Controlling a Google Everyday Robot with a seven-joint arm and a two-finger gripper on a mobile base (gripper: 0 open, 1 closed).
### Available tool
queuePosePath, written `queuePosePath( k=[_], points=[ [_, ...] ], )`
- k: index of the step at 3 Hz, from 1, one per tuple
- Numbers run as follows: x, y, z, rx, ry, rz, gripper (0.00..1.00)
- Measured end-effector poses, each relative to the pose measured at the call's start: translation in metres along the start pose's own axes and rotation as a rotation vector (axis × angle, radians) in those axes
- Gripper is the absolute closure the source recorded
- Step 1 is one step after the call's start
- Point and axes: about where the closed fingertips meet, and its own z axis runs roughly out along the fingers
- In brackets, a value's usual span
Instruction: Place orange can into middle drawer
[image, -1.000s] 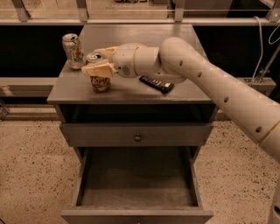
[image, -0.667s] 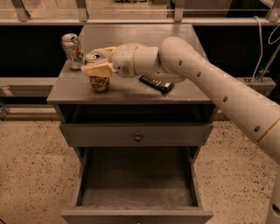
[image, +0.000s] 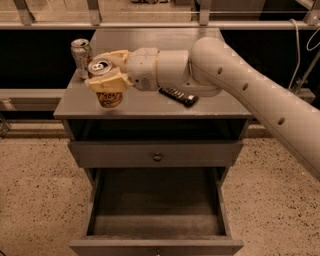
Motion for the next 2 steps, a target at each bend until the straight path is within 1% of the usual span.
queuePosePath(
  k=[1, 2],
  points=[
    [-0.007, 0.054, -0.028, 0.018, 0.056, -0.027, 1.00],
    [0.013, 0.106, -0.044, 0.043, 0.044, 0.010, 1.00]
  ],
)
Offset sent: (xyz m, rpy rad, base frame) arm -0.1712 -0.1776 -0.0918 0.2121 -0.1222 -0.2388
